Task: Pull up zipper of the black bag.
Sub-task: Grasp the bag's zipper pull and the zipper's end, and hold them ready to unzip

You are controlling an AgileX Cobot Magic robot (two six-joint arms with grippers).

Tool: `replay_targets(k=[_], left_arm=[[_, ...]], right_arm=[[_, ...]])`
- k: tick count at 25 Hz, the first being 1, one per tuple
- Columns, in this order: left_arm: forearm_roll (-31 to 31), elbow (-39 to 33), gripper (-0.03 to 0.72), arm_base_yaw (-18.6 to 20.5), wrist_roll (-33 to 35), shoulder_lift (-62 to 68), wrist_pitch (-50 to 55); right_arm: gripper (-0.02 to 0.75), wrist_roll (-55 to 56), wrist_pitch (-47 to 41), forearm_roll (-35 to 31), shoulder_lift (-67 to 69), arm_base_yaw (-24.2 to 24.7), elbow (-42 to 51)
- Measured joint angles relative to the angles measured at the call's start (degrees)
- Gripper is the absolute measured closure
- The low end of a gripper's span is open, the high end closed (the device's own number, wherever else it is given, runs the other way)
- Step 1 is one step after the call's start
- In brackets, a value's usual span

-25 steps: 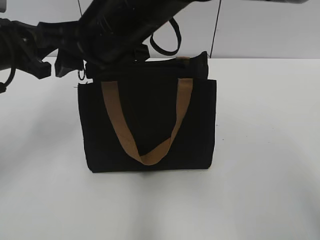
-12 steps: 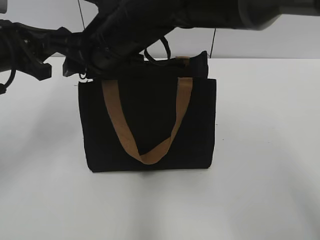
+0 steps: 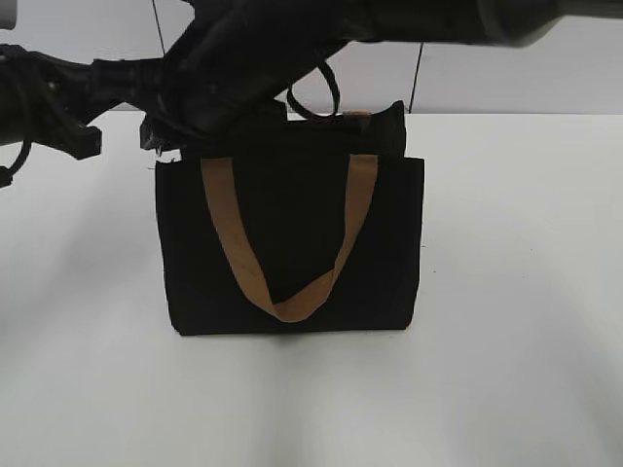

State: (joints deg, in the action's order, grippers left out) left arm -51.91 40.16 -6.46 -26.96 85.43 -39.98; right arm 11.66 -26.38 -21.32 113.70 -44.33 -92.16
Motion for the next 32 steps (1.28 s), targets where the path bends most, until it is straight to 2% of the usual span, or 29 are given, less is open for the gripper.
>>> replay_targets(k=[3, 6, 9, 11, 15, 21, 29, 32], left_arm=[[-3.12, -0.21, 0.666, -0.09, -5.13, 0.0, 2.72], [-11.93, -1.04, 0.666, -0.27, -16.4, -0.07, 3.01], [-21.19, -1.65, 0.666, -0.27, -29.01, -0.55, 2.73], [-24.3, -1.66, 0.666, -0.22, -36.75, -1.23, 3.48], [-28.93, -1.66, 0.666, -0.32, -45.75, -2.73, 3.9], [-31.54, -1.6, 0.667, -0.76, -49.55, -2.92, 7.6], [-31.83, -1.6, 0.668, -0.66, -50.14, -3.09, 14.41], [-31.94, -1.6, 0.668, -0.66, -50.14, -3.09, 14.77]], right_arm=[[0.69, -4.07, -4.44, -0.06, -2.48, 0.14, 0.0], [0.69, -9.77, -8.83, -2.68, -4.03, 1.1, 0.0], [0.717, -18.54, -14.92, -10.5, -4.15, 3.54, -0.28], [0.742, -24.32, -18.65, -16.27, -4.15, 5.54, -0.61], [0.747, -30.86, -24.2, -24.56, -4.15, 9.73, -0.61], [0.748, -32.25, -27.78, -27.21, -4.15, 13.57, -0.61], [0.752, -34.8, -30.62, -35.9, -4.21, 15.44, -0.66], [0.752, -36.0, -30.62, -37.26, -4.21, 15.51, -0.66]])
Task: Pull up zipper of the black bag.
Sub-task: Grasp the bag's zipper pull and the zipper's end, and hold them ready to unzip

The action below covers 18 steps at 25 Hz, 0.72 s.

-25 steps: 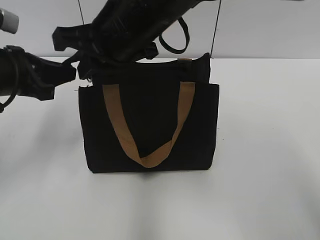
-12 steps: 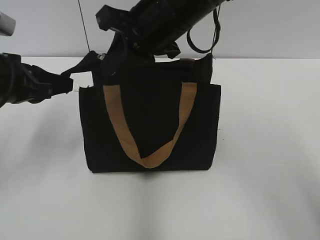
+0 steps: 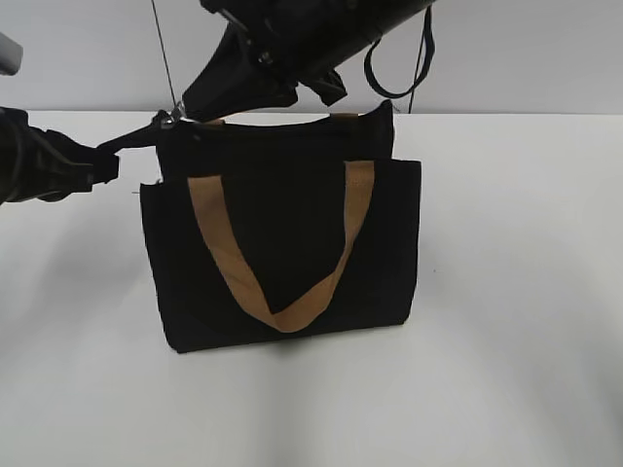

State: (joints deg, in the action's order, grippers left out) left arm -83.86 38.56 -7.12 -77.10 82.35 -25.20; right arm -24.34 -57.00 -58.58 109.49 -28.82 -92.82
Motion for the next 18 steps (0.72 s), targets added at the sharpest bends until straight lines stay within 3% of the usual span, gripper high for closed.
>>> replay_targets(k=[7, 18], left_arm=[[-0.08, 0.0, 0.668, 0.0, 0.0, 0.0, 1.12], [-2.39, 0.0, 0.668, 0.25, -0.04, 0.0, 7.5]], right_arm=[[0.752, -0.24, 1.27, 1.65, 0.0, 0.29, 0.0], [0.752, 8.8, 3.31, 24.49, -1.76, 0.29, 0.0]])
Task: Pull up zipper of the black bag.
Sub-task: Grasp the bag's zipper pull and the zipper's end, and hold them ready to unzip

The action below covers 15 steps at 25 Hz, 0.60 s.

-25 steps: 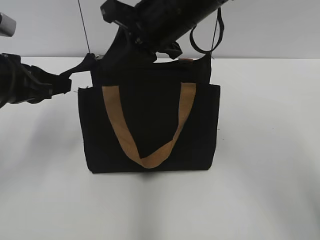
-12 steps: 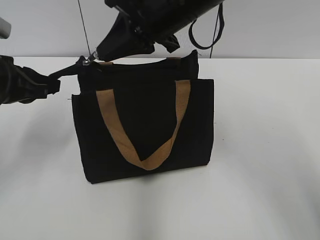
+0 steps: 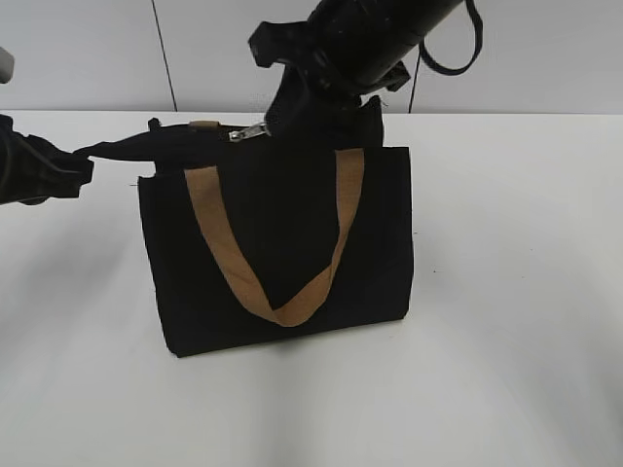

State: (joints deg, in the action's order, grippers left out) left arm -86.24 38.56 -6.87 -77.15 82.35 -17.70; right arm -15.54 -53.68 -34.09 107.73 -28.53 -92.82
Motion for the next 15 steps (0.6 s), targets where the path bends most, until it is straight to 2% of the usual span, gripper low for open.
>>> replay_targets(k=[6, 11, 15], left_arm=[[-0.11, 0.0, 0.669, 0.0, 0.0, 0.0, 0.07], [-0.17, 0.0, 0.669, 0.0, 0.0, 0.0, 0.33], [-0.17, 0.0, 0.669, -0.05, 0.0, 0.0, -0.78]], right_arm=[[0.752, 6.79, -0.64, 12.41, -2.92, 0.66, 0.0], [0.752, 9.26, -5.11, 20.98, -4.64, 2.91, 0.0], [0.752, 9.54, -6.97, 23.49, -5.65, 3.06, 0.0]])
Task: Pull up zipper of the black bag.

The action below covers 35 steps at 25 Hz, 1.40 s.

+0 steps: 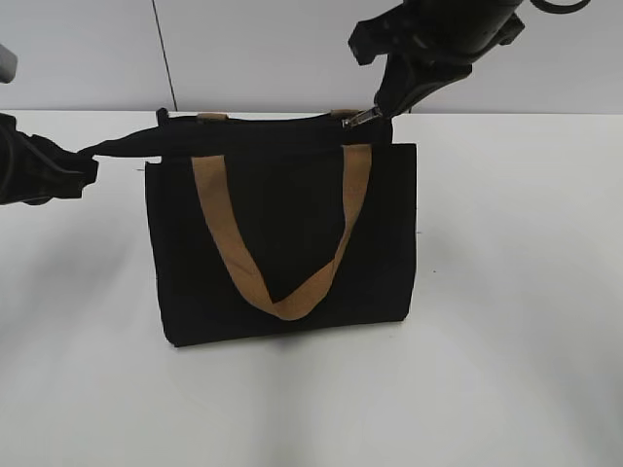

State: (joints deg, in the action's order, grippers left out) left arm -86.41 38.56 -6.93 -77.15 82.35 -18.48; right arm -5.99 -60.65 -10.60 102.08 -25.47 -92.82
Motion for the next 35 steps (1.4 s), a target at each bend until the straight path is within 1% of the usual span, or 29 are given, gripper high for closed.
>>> replay_targets(k=[2, 3, 4, 5, 6, 7, 9, 10, 11, 13, 15, 16, 18, 19, 21, 24, 27, 29, 31, 32, 35], left_arm=[[0.0, 0.0, 0.669, 0.0, 0.0, 0.0, -0.25], [0.04, 0.0, 0.661, 0.0, 0.0, 0.0, -0.31], [0.24, 0.0, 0.641, 0.0, 0.0, 0.0, -0.18], [0.28, 0.0, 0.591, 0.07, 0.0, 0.0, 0.32], [0.36, 0.0, 0.502, 0.23, -0.02, 0.07, 0.58], [0.5, 0.0, 0.381, 0.37, -0.07, 0.2, 0.76], [0.64, -0.1, 0.16, 0.37, -0.24, 0.26, 0.81], [0.64, -0.1, 0.11, 0.37, -0.58, 0.26, 0.81], [0.64, -0.1, 0.094, 0.37, -1.22, 0.26, 0.93], [-0.07, -0.1, 0.101, 0.37, -3.17, 0.26, 1.1], [-2.91, -0.1, 0.115, 0.37, -7.27, 0.26, 1.15], [-5.16, -0.1, 0.119, 0.37, -10.01, 0.15, 1.15], [-10.54, -0.1, 0.123, 0.37, -18.42, -0.73, 1.03], [-11.78, -0.1, 0.125, 0.37, -21.82, -1.57, 0.87], [-12.86, -0.1, 0.132, 0.37, -24.9, -3.57, 0.07], [-13.14, -0.1, 0.171, 0.37, -26.32, -7.54, -0.83], [-13.34, -0.11, 0.212, 0.37, -26.57, -12.53, -0.94], [-13.34, -0.11, 0.223, -0.06, -26.61, -15.31, -1.29], [-13.39, -0.16, 0.227, -1.7, -26.75, -17.55, 0.12], [-13.38, -0.16, 0.228, -3.21, -26.79, -18.44, 1.19], [-13.38, -0.16, 0.232, -9.36, -26.81, -19.85, 5.84]], right_arm=[[0.749, 0.27, -0.18, 0.0, -0.49, 0.0, 0.0], [0.734, 0.34, -0.23, -0.06, -0.57, 0.0, 0.0], [0.708, 0.38, -0.23, -0.06, -0.77, 0.0, 0.0], [0.658, 0.38, -0.29, 0.2, -1.11, 0.12, 0.0], [0.582, 0.07, -0.29, 0.2, -1.33, 0.27, 0.0], [0.503, -0.49, -0.29, -0.07, -1.63, 0.36, -0.04], [0.297, -2.41, -0.65, -0.33, -1.82, 0.45, -0.04], [0.211, -3.07, -0.92, -0.37, -1.93, 0.45, -0.04], [0.162, -3.53, -1.1, -0.37, -2.13, 0.45, -0.04], [0.12, -3.9, -2.01, -0.09, -2.74, 0.49, -0.04], [0.119, -4.03, -2.87, 0.7, -4.16, 0.56, -0.04], [0.119, -4.05, -3.27, 1.41, -5.16, 0.56, -0.04], [0.12, -4.11, -4.97, 3.2, -7.34, 0.56, -0.04], [0.122, -4.16, -5.83, 3.93, -8.57, 0.56, -0.04], [0.125, -4.16, -7.56, 5.75, -11.12, 0.56, 0.64], [0.136, -4.16, -8.01, 7.31, -16.28, 0.05, 4.37], [0.142, -3.33, -7.39, 7.47, -22.64, -1.08, 11.01], [0.142, -2.0, -6.5, 7.47, -27.51, -2.32, 15.86], [0.142, -0.99, -5.88, 7.47, -32.07, -3.7, 20.91], [0.142, -0.37, -5.53, 7.47, -34.56, -4.47, 23.59], [0.142, 1.19, -5.21, 7.47, -41.45, -5.91, 30.51]])
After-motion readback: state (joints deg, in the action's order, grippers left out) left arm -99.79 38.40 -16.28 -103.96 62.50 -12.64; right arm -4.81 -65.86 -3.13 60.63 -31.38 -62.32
